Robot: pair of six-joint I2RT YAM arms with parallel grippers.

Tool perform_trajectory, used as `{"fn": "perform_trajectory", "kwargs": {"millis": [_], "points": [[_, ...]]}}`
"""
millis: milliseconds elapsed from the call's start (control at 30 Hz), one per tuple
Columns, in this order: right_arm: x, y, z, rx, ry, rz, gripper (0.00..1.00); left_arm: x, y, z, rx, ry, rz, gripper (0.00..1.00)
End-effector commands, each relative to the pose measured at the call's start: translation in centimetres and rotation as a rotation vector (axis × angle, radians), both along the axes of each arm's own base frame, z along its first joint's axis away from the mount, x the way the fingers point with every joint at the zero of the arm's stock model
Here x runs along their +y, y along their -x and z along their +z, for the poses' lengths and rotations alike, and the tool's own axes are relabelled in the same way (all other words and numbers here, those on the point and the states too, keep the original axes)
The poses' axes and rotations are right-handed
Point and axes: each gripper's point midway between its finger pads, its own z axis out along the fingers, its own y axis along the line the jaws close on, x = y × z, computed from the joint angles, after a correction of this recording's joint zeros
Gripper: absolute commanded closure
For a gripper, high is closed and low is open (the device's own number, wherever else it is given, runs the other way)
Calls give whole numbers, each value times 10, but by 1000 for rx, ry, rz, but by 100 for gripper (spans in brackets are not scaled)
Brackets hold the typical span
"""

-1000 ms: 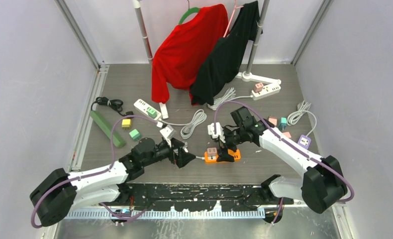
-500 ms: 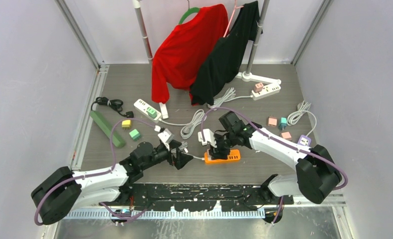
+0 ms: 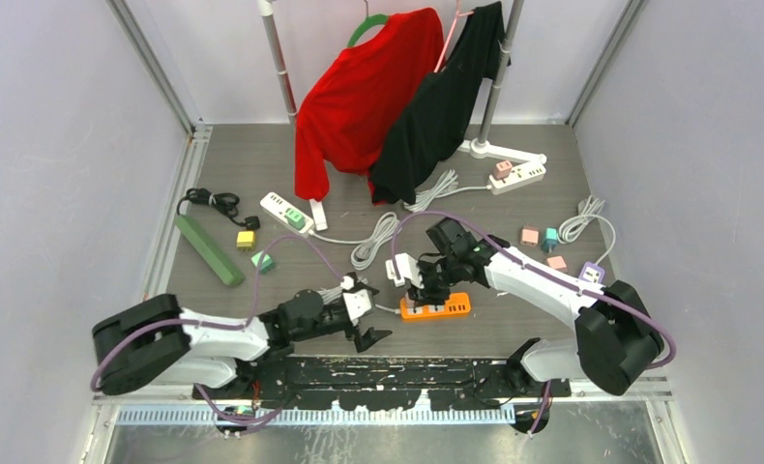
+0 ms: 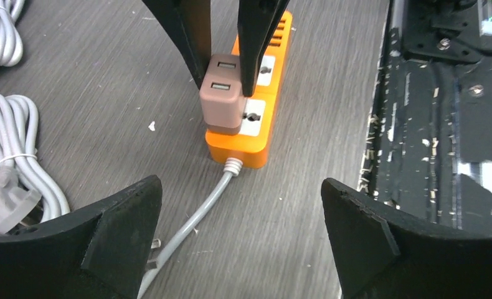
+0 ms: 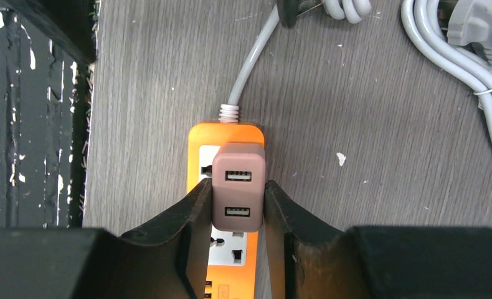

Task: Pull the plug off the socket
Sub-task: Remove the plug from the socket.

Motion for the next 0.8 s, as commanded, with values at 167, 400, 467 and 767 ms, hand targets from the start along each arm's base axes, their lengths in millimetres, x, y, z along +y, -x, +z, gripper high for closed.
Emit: {"fn": "perform_trajectory", "kwargs": {"millis": [167,400,467,767], "points": [[-10,0,16,-35,-28,49,99,-59,-15,11,-175,37,-92,3],[-9,3,17,-27,-41,66,99,-75,-23,-7,-160,94,-59,6],[-8,4,17,-25,-45,70,99,-77,-26,-15,-148,103,-47,7],[-7,9,18,-9,-61,95,99,-89,-30,-26,-130,100,-47,17]]}}
